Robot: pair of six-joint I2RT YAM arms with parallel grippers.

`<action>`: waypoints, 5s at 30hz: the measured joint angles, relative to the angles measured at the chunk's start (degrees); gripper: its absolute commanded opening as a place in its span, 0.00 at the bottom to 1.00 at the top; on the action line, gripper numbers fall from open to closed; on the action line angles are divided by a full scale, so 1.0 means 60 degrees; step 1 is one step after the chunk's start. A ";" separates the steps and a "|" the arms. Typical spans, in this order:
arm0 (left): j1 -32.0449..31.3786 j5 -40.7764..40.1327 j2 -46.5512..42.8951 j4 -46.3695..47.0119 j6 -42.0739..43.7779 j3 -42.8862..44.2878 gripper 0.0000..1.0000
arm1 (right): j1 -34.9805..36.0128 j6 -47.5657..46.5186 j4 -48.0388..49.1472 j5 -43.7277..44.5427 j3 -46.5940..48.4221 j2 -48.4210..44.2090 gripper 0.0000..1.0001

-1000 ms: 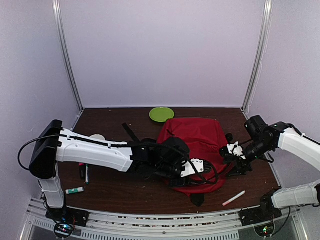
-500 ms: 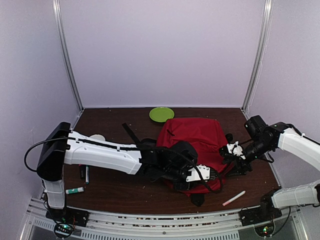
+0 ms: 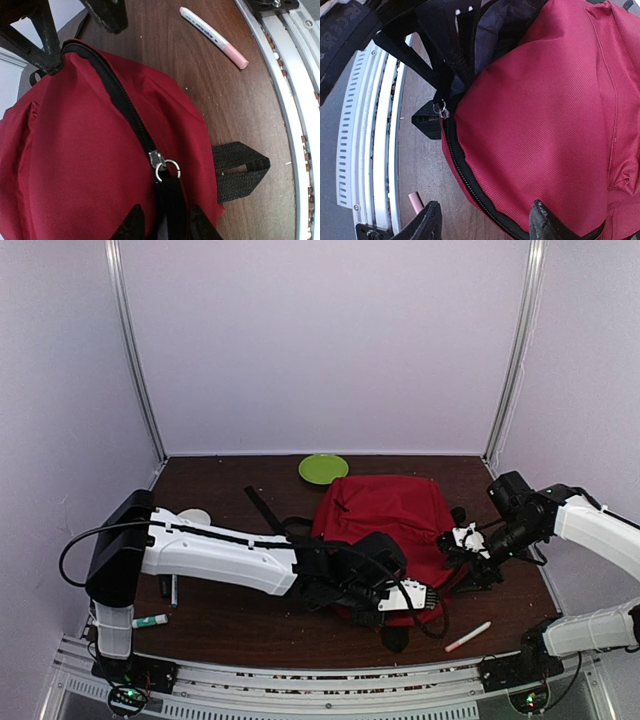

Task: Pack the student bag
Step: Pick up the largest pocket of the bag from the student bag, then hold the largest pocket of the student bag, then zip the largest pocket of the bag in the student bag, then hold the largest pocket of the student bag, then zip the largest pocket of the bag in the student bag.

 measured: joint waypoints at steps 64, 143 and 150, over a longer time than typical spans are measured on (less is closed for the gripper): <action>0.2481 0.9530 0.1268 0.3435 -0.8542 -0.0725 0.00 | 0.2677 -0.0240 0.1668 0.1311 -0.0947 -0.0142 0.46; 0.2619 0.5118 -0.3854 0.3151 -0.7905 -0.4670 0.00 | 0.4131 0.5388 0.3410 -0.0911 0.1803 0.3614 0.00; 0.3399 0.4273 -0.3748 0.2973 -0.7865 -0.4954 0.00 | 0.4288 0.4142 0.3115 -0.0324 0.0962 0.2357 0.00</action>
